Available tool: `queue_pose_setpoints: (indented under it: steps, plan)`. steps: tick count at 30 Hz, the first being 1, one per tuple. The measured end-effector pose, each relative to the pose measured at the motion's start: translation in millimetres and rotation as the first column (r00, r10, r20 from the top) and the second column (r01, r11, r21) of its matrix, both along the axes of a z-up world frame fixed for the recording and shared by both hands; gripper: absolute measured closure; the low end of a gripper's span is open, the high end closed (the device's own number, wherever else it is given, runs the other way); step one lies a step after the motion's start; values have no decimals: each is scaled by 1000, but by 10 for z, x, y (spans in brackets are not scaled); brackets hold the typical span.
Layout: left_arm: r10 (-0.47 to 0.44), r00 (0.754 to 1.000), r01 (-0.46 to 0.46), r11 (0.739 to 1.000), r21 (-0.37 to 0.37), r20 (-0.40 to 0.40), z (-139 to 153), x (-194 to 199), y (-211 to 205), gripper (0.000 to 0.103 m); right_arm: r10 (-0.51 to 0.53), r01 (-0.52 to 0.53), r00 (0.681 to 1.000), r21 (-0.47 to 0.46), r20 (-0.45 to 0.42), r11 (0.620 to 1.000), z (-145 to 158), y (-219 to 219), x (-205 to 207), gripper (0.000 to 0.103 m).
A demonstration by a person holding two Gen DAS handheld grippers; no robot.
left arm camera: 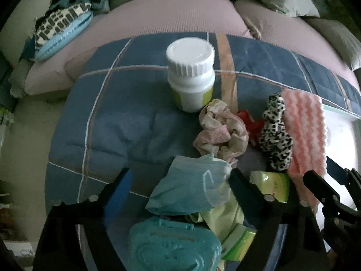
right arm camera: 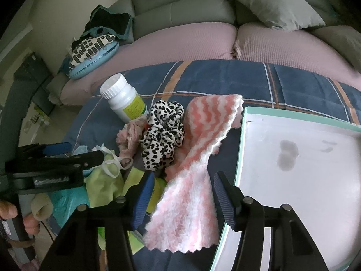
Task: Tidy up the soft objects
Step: 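Reach the right gripper to the pink-white knit cloth while the left reaches the blue mask, then close the right gripper on the knit cloth while the left grips the blue mask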
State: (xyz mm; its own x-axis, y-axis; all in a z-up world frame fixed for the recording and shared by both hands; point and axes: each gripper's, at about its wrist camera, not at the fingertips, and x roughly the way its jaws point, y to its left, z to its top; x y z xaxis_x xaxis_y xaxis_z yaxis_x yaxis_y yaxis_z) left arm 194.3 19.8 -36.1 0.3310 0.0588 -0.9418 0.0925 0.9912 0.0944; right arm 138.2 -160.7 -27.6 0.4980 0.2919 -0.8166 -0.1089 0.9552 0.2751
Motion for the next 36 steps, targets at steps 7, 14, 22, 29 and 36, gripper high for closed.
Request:
queue_pose_setpoints:
  steps: [7, 14, 22, 29, 36]
  plan:
    - [47, 999, -47, 999, -18, -23, -55, 69, 135, 28, -5, 5, 1000, 0, -4, 1000, -16, -16, 12, 44]
    - [109, 994, -109, 993, -40, -7, 13, 122, 341, 41, -9, 9, 1000, 6, -8, 1000, -26, -38, 18, 50]
    - [112, 993, -114, 992, -54, -31, -45, 121, 425, 50, -8, 8, 1000, 17, -17, 1000, -62, -37, 32, 57]
    - [101, 993, -105, 993, -59, -64, -140, 183, 423, 62, -1, 1, 1000, 39, -20, 999, -116, -47, 61, 72]
    - [116, 991, -121, 989, -80, -64, -154, 194, 468, 79, -1, 1, 1000, 43, -13, 999, -133, -44, 70, 93]
